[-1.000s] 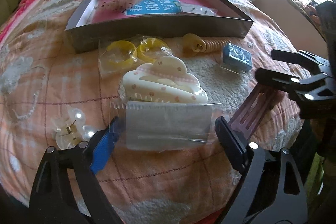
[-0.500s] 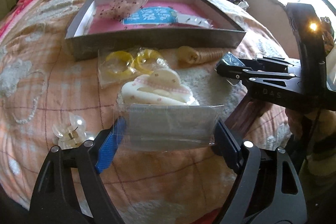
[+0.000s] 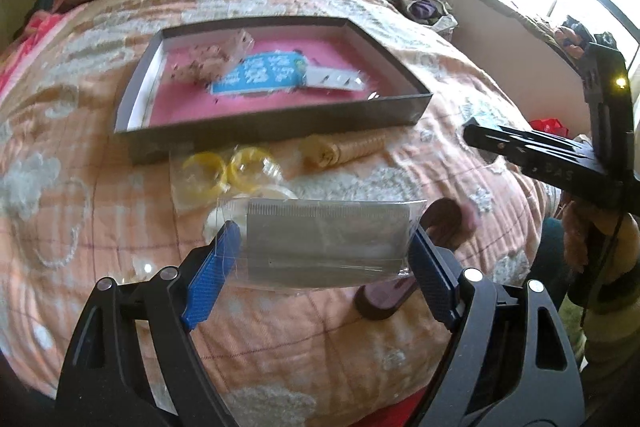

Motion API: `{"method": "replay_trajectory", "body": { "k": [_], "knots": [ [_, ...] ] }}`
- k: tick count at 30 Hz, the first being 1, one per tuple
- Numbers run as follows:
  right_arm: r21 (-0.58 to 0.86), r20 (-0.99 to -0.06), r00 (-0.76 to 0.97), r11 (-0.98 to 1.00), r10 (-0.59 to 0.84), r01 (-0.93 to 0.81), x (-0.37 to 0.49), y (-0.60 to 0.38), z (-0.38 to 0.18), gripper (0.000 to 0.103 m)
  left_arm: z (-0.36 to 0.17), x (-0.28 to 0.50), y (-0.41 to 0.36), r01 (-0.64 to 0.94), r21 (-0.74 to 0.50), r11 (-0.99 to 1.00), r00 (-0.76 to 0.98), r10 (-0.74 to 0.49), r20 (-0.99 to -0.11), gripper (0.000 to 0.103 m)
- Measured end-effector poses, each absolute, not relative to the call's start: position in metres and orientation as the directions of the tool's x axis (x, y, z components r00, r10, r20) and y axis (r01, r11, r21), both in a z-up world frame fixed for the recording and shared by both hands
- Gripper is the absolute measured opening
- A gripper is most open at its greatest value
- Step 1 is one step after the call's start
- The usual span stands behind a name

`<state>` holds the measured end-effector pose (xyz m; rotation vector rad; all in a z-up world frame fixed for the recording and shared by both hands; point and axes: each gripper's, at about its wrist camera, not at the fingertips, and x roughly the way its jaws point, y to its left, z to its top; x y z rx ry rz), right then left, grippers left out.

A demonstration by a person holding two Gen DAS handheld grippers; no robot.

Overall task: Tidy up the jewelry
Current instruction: 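Grasp the clear comb bag with the left gripper while the right grasps the blue box, then carry the comb bag and blue box into the pink tray and release both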

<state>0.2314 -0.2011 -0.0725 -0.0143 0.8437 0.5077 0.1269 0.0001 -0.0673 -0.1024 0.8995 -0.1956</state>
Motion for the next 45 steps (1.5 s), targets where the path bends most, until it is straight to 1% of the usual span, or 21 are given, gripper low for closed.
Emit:
{"method": "replay_trajectory", "body": {
  "k": [9, 16, 19, 32, 37, 45],
  "knots": [
    [0.163, -0.653, 0.652, 0.912, 0.387, -0.377, 0.219, -0.232, -0.032, 0.032, -0.034, 0.143, -0.013, 0.167, -0.152, 0.974, 0.659, -0.225, -0.718, 0.075],
    [0.167, -0.614, 0.686, 0.914, 0.39, -0.371, 0.215, -0.234, -0.008, 0.033, 0.001, 0.162, -0.009, 0.183, -0.136, 0.974, 0.718, -0.227, -0.659, 0.075],
    [0.159, -0.605, 0.694, 0.913, 0.391, -0.375, 0.215, -0.23, 0.002, 0.033, 0.014, 0.174, -0.004, 0.176, -0.113, 0.978, 0.744, -0.207, -0.636, 0.075],
    [0.14, -0.576, 0.689, 0.884, 0.439, -0.446, 0.227, -0.187, 0.031, 0.033, 0.035, 0.209, 0.029, 0.111, -0.111, 0.988, 0.781, -0.156, -0.604, 0.075],
    [0.142, -0.568, 0.68, 0.87, 0.463, -0.473, 0.238, -0.168, 0.037, 0.033, 0.039, 0.22, 0.044, 0.06, -0.101, 0.993, 0.793, -0.109, -0.6, 0.075],
    [0.11, -0.569, 0.667, 0.848, 0.481, -0.518, 0.261, -0.136, 0.043, 0.033, 0.034, 0.242, 0.068, -0.005, -0.101, 0.995, 0.782, -0.059, -0.62, 0.075]
  ]
}}
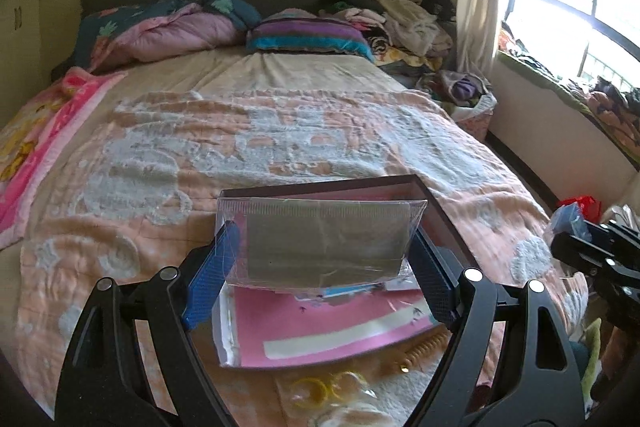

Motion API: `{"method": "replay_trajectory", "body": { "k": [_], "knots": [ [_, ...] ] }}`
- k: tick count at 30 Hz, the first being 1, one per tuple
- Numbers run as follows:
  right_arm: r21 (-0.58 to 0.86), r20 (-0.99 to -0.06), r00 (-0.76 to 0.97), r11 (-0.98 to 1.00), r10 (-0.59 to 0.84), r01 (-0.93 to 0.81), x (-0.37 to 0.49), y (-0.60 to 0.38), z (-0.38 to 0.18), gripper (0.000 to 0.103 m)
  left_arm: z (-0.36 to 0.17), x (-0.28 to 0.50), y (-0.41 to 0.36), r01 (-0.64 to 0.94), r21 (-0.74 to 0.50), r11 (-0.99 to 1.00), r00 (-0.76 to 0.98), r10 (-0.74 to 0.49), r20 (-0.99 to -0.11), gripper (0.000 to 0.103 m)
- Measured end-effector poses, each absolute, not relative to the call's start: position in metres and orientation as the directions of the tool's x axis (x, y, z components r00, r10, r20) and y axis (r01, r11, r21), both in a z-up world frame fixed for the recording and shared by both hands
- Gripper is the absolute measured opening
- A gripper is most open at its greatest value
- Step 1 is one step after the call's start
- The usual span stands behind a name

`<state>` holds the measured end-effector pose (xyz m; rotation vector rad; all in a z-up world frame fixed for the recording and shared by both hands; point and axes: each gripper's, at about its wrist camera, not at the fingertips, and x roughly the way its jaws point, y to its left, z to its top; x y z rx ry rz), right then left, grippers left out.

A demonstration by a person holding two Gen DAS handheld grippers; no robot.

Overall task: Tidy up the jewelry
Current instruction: 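Carry the comb bag and blue box into the pink tray and release both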

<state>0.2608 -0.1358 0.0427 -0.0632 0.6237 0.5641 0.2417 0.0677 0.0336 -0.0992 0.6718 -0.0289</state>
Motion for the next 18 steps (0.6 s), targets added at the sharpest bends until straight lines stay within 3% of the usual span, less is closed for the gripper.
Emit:
{"method": "replay_trajectory", "body": {
  "k": [18],
  "knots": [
    [0.077, -0.654, 0.62, 0.854, 0.433, -0.515, 0.334, -0.094, 0.006, 0.033, -0.027, 0.295, 0.088, -0.053, -0.116, 0.992, 0.707, -0.044, -0.706, 0.076]
  ]
}}
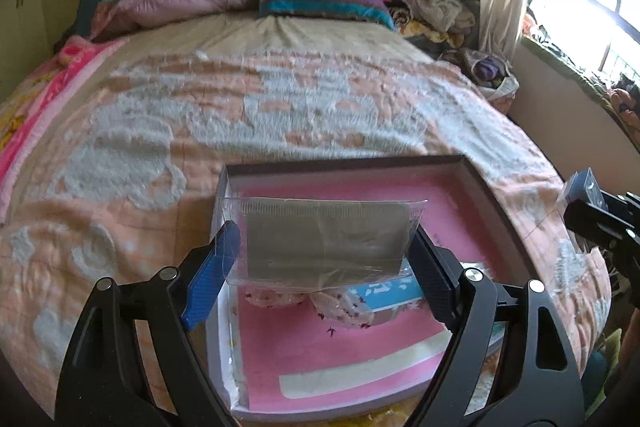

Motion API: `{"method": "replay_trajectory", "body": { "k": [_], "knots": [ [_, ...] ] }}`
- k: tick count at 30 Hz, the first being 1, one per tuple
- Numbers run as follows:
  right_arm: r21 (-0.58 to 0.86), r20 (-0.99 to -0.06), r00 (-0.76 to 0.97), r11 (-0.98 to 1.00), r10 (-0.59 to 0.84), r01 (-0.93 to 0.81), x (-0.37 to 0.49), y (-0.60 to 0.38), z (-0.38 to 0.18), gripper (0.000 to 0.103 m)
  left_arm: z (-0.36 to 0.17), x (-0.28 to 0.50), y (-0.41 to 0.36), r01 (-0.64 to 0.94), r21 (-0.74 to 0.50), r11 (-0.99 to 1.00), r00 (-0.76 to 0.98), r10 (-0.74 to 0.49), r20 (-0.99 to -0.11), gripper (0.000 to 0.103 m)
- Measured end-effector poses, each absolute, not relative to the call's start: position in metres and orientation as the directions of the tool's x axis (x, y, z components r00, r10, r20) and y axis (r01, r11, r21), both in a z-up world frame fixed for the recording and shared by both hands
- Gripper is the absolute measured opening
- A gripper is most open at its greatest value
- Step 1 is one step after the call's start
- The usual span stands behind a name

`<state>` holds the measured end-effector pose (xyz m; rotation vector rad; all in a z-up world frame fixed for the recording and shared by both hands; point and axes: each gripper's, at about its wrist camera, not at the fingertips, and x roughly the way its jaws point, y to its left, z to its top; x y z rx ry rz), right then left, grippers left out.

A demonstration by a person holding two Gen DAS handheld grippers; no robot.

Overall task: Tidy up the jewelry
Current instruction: 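Carry the comb bag and blue box into the pink tray and release both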

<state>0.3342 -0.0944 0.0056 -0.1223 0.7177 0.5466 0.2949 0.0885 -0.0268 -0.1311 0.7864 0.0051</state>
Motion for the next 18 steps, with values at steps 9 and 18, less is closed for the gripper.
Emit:
{"method": "replay_trajectory", "body": {
  "k": [9, 18],
  "knots": [
    [0.084, -0.732, 0.562, 0.87, 0.385, -0.487, 0.366, -0.089, -0.045, 0.033, -0.05, 0.301, 0.087, -0.051, -0.136, 0.989, 0.665, -0.068, -0.744, 0.076],
    [0.09, -0.787, 0.507, 0.878, 0.351, -0.469, 0.41, -0.089, -0.079, 0.033, -0.071, 0.286, 0.05, 0.052, -0.11, 0.993, 0.6, -0.119, -0.791, 0.076]
  ]
}}
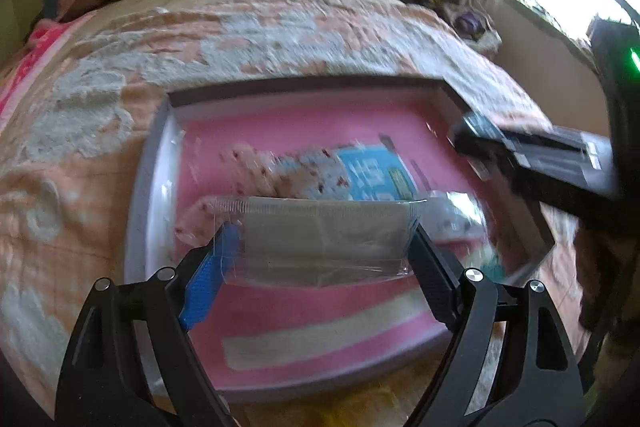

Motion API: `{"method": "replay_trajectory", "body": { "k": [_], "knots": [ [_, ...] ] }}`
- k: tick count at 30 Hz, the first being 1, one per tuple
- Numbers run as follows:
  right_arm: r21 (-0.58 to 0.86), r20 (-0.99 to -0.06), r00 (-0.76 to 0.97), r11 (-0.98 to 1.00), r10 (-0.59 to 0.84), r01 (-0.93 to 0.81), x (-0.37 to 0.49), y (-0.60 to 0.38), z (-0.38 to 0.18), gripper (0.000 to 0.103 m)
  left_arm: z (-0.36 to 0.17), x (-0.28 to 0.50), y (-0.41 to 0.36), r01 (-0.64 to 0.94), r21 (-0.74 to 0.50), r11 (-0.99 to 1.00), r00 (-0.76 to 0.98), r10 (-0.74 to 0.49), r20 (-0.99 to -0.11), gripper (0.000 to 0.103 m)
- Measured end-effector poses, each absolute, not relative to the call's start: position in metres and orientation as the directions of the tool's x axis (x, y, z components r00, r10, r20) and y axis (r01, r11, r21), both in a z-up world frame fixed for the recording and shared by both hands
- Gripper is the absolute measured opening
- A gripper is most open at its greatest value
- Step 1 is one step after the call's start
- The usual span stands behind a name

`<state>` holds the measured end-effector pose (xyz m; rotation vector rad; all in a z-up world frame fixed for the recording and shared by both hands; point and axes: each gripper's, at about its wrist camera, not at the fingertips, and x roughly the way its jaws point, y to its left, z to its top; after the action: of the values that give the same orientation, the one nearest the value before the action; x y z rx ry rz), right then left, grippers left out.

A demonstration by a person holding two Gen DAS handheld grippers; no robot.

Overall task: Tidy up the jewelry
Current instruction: 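Carry the comb bag and blue box into the pink tray and release both, then withdraw both tools from the tray toward the claw clip and maroon clip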

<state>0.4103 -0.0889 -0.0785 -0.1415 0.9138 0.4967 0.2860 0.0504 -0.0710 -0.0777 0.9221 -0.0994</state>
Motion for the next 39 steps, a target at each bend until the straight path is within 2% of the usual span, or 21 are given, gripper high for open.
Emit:
{"method": "replay_trajectory", "body": {
  "k": [7, 11, 19, 22, 23, 29, 39],
  "knots": [
    [0.111, -0.799, 0.486, 0.881, 0.354, -0.459, 0.42, -0.092, -0.084, 0.033, -0.079, 0.287, 0.042, 0.068, -0.104, 0.992, 0.58, -0.124, -0.805, 0.08],
    [0.13, -0.787, 0.497, 0.885, 0.367, -0.447, 0.417, -0.098, -0.078, 0.044, -0.079, 0.286, 0.037, 0.078, -0.093, 0.993, 0.576, -0.121, -0.808, 0.082],
    [0.18, -0.75, 0.535, 0.898, 0.389, -0.4, 0.4, -0.121, -0.061, 0.059, -0.074, 0.283, 0.032, 0.092, -0.093, 0.991, 0.569, -0.129, -0.812, 0.088],
    [0.192, -0.735, 0.556, 0.905, 0.389, -0.38, 0.388, -0.13, -0.054, 0.069, -0.07, 0.282, 0.03, 0.093, -0.087, 0.992, 0.577, -0.125, -0.807, 0.088],
    [0.198, -0.728, 0.563, 0.906, 0.392, -0.374, 0.384, -0.133, -0.052, 0.072, -0.067, 0.281, 0.03, 0.091, -0.086, 0.992, 0.583, -0.123, -0.803, 0.091],
    [0.224, -0.682, 0.609, 0.909, 0.404, -0.352, 0.359, -0.151, -0.032, 0.082, -0.047, 0.274, 0.034, 0.08, -0.078, 0.994, 0.622, -0.111, -0.775, 0.093],
    [0.205, -0.611, 0.684, 0.914, 0.398, -0.349, 0.318, -0.171, 0.009, 0.082, 0.003, 0.25, 0.053, 0.049, -0.103, 0.994, 0.711, -0.107, -0.695, 0.093]
  ]
}}
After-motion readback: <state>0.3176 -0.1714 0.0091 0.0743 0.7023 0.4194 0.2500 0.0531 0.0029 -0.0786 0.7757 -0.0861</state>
